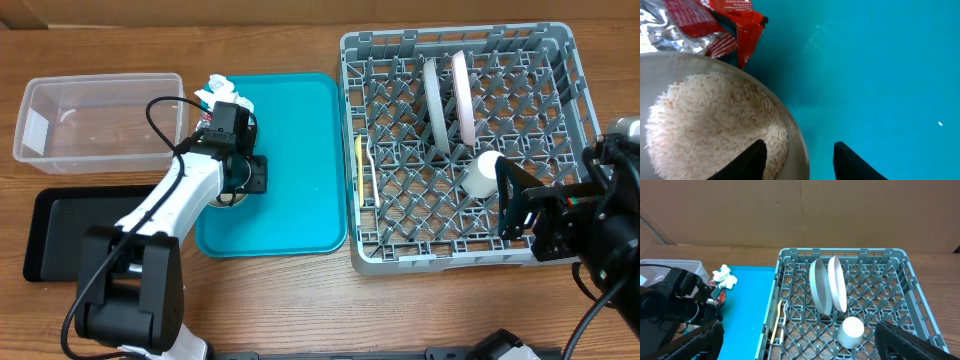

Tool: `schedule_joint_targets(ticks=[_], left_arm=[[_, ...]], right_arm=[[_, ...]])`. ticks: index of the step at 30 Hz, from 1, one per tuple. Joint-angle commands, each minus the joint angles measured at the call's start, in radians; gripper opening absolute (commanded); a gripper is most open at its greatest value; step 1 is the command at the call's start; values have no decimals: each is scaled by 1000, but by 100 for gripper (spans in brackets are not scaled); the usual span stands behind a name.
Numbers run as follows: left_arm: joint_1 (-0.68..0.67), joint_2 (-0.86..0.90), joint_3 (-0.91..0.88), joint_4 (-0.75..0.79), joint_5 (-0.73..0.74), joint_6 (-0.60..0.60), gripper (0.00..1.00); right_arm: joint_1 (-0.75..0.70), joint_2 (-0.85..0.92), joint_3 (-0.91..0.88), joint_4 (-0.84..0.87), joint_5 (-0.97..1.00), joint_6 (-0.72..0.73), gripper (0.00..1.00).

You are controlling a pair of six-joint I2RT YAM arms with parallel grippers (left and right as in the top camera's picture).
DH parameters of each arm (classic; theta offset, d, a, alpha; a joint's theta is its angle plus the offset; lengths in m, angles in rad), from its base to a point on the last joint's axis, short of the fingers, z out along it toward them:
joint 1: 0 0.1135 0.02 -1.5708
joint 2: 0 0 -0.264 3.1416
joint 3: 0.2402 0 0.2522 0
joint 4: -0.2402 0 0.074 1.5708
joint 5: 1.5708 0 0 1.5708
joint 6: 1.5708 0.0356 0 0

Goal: Sort waste into correct bins and load items into the dishwasher rack
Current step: 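Move the left gripper toward the red wrappers beside the rice bowl, then grasp the steel rice bowl rim with the left gripper and lift it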

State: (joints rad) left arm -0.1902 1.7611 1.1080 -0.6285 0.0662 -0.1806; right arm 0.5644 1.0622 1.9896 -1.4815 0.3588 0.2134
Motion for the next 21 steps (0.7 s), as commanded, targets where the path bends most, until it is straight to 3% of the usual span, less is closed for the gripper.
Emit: schedule_joint_targets(ticks=[1,3,6,8,21], left_arm=[[-7,48,21,17,2,-7,43],[-7,77,21,22,9,-8,29],[-7,81,21,34,9,-7,22],[-7,81,21,53,10,-9,4],[-7,-149,23,-154,12,-99,4]], right_arm=[[1,-5,2,5,10,7,100],[1,-5,2,5,10,7,100],[1,-5,2,5,10,7,100],[1,-5,2,5,10,7,100],[1,-5,2,5,10,7,100]])
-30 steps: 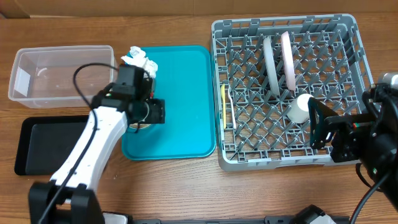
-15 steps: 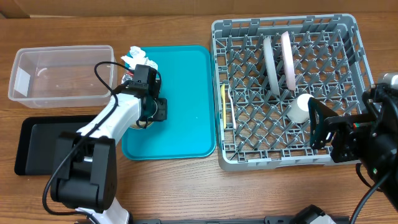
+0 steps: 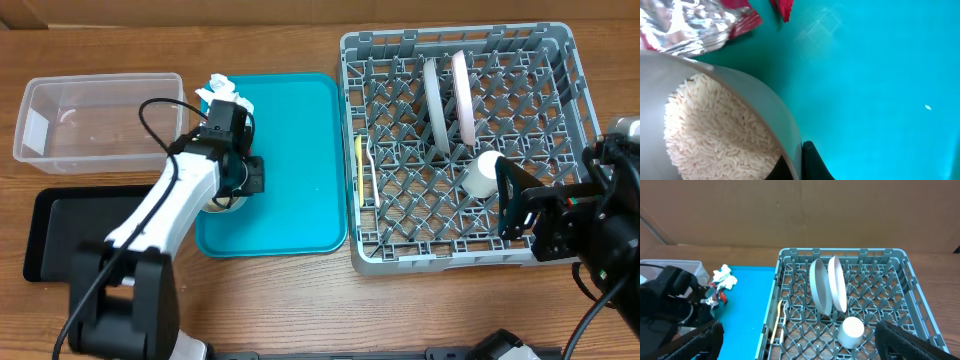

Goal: Sort waste into correct bins and load items into the dishwasher rack
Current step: 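Grasp the steel rice bowl rim with the left gripper and lift it, then tip the bowl over the black tray to pour out the rice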

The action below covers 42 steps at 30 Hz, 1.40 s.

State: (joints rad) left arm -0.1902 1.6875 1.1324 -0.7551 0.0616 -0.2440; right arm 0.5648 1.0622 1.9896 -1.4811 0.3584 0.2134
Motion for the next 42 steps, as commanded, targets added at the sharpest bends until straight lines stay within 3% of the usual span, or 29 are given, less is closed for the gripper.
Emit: schedule_joint_targets(ticks=[1,12,17,20,23,26,32,37,42], left_arm=[[-7,-97,-2,-55,11,-51,4],[33,-378,-2,-321,-70,-146,4],[198,-400,-2,-366,-64,-136,4],[338,-400,-4,-379,-34,-64,4],[486,-400,-4,-362,109,39,4],[682,-398,-8,-313,370,206,4],[956,-309,-77,-242,766,378,4],[1023,-188,-156,-144,941,463,4],[1064,-72,-216,-133,1254,660,4]], right_arm=[[1,-5,2,4,11,7,100],[1,-5,2,4,11,7,100],[1,-5,2,4,11,7,100],[1,-5,2,4,11,7,100],[1,-5,2,4,11,7,100],[1,-5,2,4,11,7,100],[1,-5,2,4,11,7,100],[1,-5,2,4,11,7,100],[1,-5,2,4,11,7,100]])
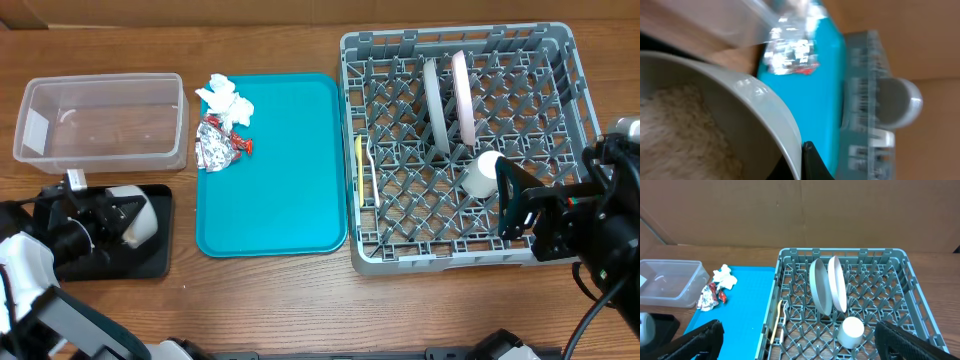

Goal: Sort waste into correct bins and load items into the dishwasher rack
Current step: 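Tip the bowl over the black tray to pour out the rice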

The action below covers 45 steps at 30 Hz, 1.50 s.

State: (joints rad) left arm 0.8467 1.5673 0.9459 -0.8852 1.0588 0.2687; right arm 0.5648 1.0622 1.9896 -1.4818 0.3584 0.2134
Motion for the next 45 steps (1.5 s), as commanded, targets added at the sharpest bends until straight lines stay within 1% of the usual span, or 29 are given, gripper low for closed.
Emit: schedule_joint_targets(ticks=[1,3,5,9,12,16,18,20,21,22,24,25,26,27,28,29,30,31,33,35,36,37,38,39,40,41,43,44,45], left_arm=[[46,66,-43,-32,299,188,4],[85,75,-61,-96,333,312,4],[123,74,-68,-134,337,377,4],[201,74,-74,-183,348,427,4],[236,74,-75,-271,375,526,4],[243,75,-84,-319,318,599,4],[250,78,-89,-308,326,542,4],[260,79,-90,-324,329,563,4],[262,80,-90,-342,339,529,4],[261,80,-90,-410,348,574,4],[262,80,-91,-402,334,694,4],[267,80,-91,-355,312,665,4],[275,80,-91,-344,325,536,4],[280,80,-91,-372,353,501,4],[282,78,-91,-389,385,586,4],[282,79,-91,-374,390,606,4],[283,80,-91,-393,404,550,4],[283,80,-91,-433,417,635,4],[287,80,-91,-448,430,598,4],[288,80,-91,-447,434,720,4],[293,80,-91,-404,423,666,4],[296,81,-91,-406,428,532,4],[296,79,-91,-415,437,531,4],[297,80,-91,-389,431,591,4],[299,80,-91,-365,420,574,4],[299,80,-91,-382,426,474,4],[299,80,-91,-402,435,559,4],[300,80,-91,-429,442,517,4],[299,78,-91,-526,486,542,4]], right_arm=[[1,-5,2,5,11,7,100],[1,-5,2,5,11,7,100],[1,-5,2,5,11,7,100],[1,-5,2,5,11,7,100],[1,-5,2,5,11,7,100],[1,-5,2,5,11,7,100],[1,-5,2,5,11,7,100],[1,-5,2,5,11,7,100],[1,-5,2,5,11,7,100],[1,-5,2,5,11,7,100],[1,-5,2,5,11,7,100],[1,-5,2,5,11,7,100],[1,-5,2,5,11,7,100],[1,-5,2,5,11,7,100],[1,-5,2,5,11,7,100],[1,-5,2,5,11,7,100],[1,-5,2,5,11,7,100],[1,-5,2,5,11,7,100],[1,-5,2,5,11,7,100],[1,-5,2,5,11,7,100],[1,-5,2,5,11,7,100],[1,-5,2,5,11,7,100],[1,-5,2,5,11,7,100],[1,-5,2,5,11,7,100],[1,-5,2,5,11,7,100],[1,-5,2,5,11,7,100],[1,-5,2,5,11,7,100],[1,-5,2,5,11,7,100],[1,-5,2,5,11,7,100]])
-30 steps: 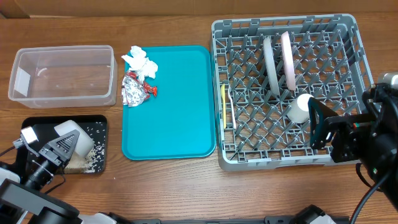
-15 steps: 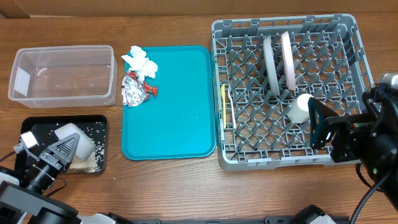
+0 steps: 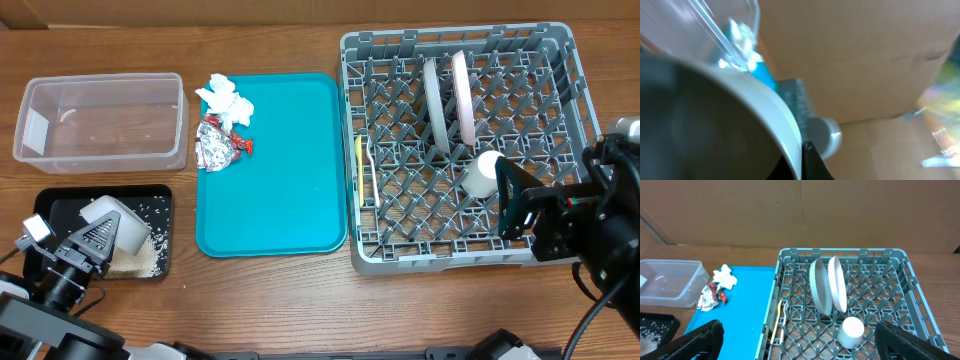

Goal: Sort waste into correct bins and load items into the dishwasher rack
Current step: 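Tip the bowl over the black tray to pour out the rice, then carry the empty bowl to the rack's left side with the left gripper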

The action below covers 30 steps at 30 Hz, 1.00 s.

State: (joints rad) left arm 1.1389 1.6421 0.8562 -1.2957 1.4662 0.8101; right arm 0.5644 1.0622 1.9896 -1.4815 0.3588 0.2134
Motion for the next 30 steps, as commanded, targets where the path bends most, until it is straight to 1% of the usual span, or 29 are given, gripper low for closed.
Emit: schedule_joint_targets(ticks=[1,2,3,4,5,6,7,8,11,12,16,17,20,21,23,24,25,26,28,29,30], left_arm=[[8,2,0,-174,114,210,4],[11,3,-1,-135,89,239,4],[11,7,-1,-127,71,147,4],[11,7,-1,-153,68,101,4],[10,3,-1,-199,68,127,4],[10,-2,-1,-249,68,190,4],[10,-12,-1,-343,60,323,4],[10,-21,-1,-396,56,414,4],[-10,-88,-2,-396,14,365,4],[-34,-140,-1,-396,12,356,4],[-158,-300,32,-396,13,319,4],[-231,-370,69,-396,11,298,4],[-325,-452,170,-394,-11,241,4],[-352,-473,230,-384,-36,195,4],[-384,-485,360,-306,-129,-2,4],[-410,-485,456,-213,-222,-229,4],[-429,-485,514,-143,-298,-396,4],[-511,-485,645,16,-524,-734,4],[-620,-484,715,135,-632,-867,4],[-695,-484,729,230,-685,-955,4],[-786,-479,728,332,-730,-1015,4]], right_arm=[[1,-5,2,5,10,7,100],[1,-5,2,5,10,7,100],[1,-5,2,5,10,7,100],[1,-5,2,5,10,7,100],[1,-5,2,5,10,7,100],[1,-5,2,5,10,7,100],[1,-5,2,5,10,7,100],[1,-5,2,5,10,7,100],[1,-5,2,5,10,7,100],[1,-5,2,5,10,7,100],[1,-5,2,5,10,7,100],[1,-5,2,5,10,7,100],[1,-5,2,5,10,7,100],[1,-5,2,5,10,7,100],[1,-5,2,5,10,7,100],[1,-5,2,5,10,7,100],[1,-5,2,5,10,7,100],[1,-5,2,5,10,7,100],[1,-5,2,5,10,7,100],[1,-5,2,5,10,7,100],[1,-5,2,5,10,7,100]])
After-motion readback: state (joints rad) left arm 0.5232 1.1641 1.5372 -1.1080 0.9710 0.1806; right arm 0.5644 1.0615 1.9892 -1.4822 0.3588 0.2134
